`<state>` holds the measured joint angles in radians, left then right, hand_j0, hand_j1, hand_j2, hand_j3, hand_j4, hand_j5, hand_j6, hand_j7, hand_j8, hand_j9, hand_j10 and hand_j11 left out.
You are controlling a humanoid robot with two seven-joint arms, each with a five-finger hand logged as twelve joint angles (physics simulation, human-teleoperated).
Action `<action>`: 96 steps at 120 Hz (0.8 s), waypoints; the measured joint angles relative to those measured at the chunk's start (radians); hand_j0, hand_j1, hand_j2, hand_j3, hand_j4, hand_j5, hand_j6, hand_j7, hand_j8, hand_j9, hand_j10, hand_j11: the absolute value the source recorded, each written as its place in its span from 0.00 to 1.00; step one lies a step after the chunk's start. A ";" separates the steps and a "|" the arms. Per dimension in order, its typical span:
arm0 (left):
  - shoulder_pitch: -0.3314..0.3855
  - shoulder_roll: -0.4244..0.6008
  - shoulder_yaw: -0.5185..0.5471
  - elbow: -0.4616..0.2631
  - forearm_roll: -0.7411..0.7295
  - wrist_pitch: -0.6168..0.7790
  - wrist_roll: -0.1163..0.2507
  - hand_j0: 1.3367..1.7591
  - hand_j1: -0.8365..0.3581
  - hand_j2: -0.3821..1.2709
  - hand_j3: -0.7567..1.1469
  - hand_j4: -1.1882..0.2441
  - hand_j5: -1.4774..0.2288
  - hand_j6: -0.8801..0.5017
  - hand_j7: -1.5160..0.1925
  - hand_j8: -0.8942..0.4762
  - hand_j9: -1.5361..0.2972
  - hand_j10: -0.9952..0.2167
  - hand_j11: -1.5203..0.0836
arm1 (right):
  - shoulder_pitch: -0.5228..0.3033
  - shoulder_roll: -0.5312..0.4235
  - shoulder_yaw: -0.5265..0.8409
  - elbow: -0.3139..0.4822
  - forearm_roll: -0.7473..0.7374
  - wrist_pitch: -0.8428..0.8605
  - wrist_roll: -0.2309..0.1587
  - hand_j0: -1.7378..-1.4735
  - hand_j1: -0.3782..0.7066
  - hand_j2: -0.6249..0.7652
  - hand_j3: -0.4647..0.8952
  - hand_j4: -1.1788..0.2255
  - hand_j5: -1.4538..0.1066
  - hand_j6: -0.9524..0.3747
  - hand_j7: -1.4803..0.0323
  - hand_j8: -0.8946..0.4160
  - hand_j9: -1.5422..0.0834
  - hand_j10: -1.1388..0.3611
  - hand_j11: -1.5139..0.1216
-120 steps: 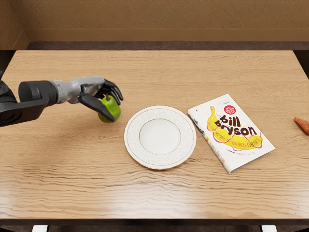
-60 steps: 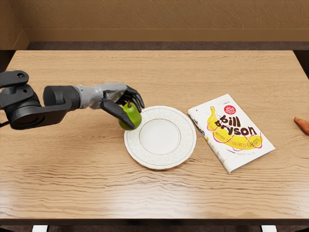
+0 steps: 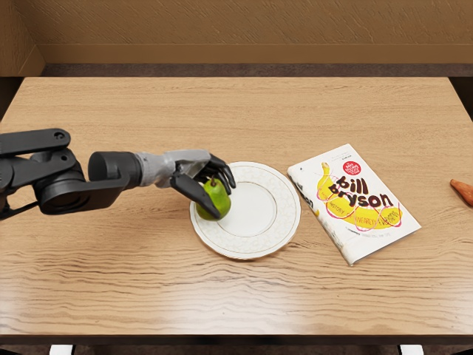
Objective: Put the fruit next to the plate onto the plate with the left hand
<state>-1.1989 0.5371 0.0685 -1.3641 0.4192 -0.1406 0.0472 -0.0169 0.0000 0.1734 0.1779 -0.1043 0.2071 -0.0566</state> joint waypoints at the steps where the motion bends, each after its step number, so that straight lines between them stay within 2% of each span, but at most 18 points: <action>1: 0.001 0.000 0.000 0.001 0.000 0.000 0.000 0.75 0.42 0.49 0.40 0.39 0.35 0.23 0.36 0.40 0.37 0.53 0.41 | 0.000 0.000 0.000 0.000 0.000 0.000 0.000 0.30 0.03 0.45 0.34 0.84 0.93 0.72 0.98 0.68 0.95 0.76 0.93; 28: 0.010 -0.002 0.002 0.008 0.001 0.001 0.003 0.75 0.42 0.49 0.40 0.39 0.35 0.23 0.37 0.40 0.37 0.53 0.41 | 0.000 0.000 0.000 0.000 0.000 0.000 0.000 0.30 0.03 0.45 0.34 0.84 0.93 0.72 0.98 0.68 0.95 0.76 0.93; 48: 0.010 -0.002 0.005 0.009 0.000 0.002 0.005 0.76 0.44 0.47 0.40 0.42 0.40 0.23 0.42 0.37 0.41 0.51 0.46 | 0.000 0.000 0.000 0.000 0.000 0.000 0.000 0.30 0.03 0.45 0.34 0.84 0.93 0.72 0.98 0.68 0.95 0.76 0.93; 70: -0.005 -0.003 0.006 0.009 0.000 0.003 0.023 0.76 0.56 0.36 0.40 0.52 0.52 0.32 0.54 0.38 0.52 0.52 0.58 | 0.000 0.000 0.000 0.000 0.000 0.000 0.000 0.30 0.03 0.45 0.34 0.84 0.93 0.72 0.98 0.68 0.95 0.76 0.93; 96: -0.025 -0.006 0.008 0.009 0.000 0.006 0.038 0.76 0.64 0.30 0.40 0.58 0.59 0.38 0.62 0.41 0.59 0.55 0.66 | 0.000 0.000 0.000 0.000 0.000 0.000 0.000 0.30 0.03 0.45 0.34 0.84 0.93 0.72 0.98 0.68 0.95 0.76 0.93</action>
<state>-1.2240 0.5311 0.0762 -1.3547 0.4188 -0.1348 0.0848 -0.0169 0.0000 0.1734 0.1779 -0.1043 0.2071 -0.0565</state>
